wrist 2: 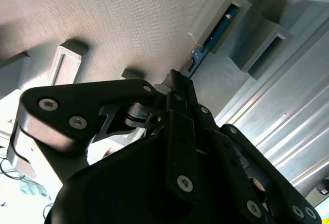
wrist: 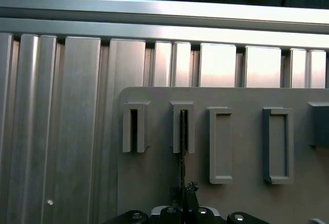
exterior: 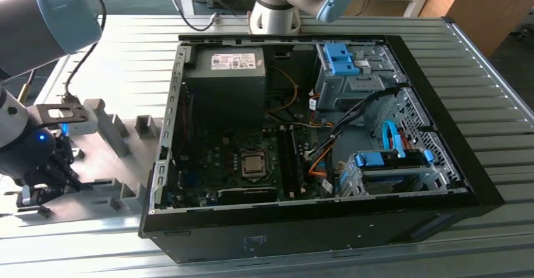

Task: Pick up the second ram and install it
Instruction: 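Pick up the second ram and move it above second insertion slot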

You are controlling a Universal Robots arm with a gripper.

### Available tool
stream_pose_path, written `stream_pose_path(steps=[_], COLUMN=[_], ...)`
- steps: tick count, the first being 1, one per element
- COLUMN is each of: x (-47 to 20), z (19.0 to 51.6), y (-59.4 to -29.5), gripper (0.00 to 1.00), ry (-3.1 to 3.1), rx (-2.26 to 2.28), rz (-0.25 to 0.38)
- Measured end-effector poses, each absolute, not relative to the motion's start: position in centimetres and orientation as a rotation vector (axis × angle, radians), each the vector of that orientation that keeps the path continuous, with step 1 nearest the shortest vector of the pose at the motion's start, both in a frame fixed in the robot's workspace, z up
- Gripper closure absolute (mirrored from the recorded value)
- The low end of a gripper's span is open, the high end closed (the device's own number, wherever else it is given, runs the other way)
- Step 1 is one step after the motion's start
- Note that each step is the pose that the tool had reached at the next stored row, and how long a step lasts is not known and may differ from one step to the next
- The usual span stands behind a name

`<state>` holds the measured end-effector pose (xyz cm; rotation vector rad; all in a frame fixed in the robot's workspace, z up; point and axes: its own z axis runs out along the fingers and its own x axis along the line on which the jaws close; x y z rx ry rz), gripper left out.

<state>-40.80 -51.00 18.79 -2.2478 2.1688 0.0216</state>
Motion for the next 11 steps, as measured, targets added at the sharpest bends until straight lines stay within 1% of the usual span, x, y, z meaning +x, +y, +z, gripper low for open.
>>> stream_pose_path(steps=[5, 11], x=[-40.8, -40.8], z=[19.0, 20.2], y=[-51.0, -51.0], gripper=[0.86, 0.86], ry=[2.169, 2.169], rx=[-2.248, -2.248], rz=[0.022, 0.022])
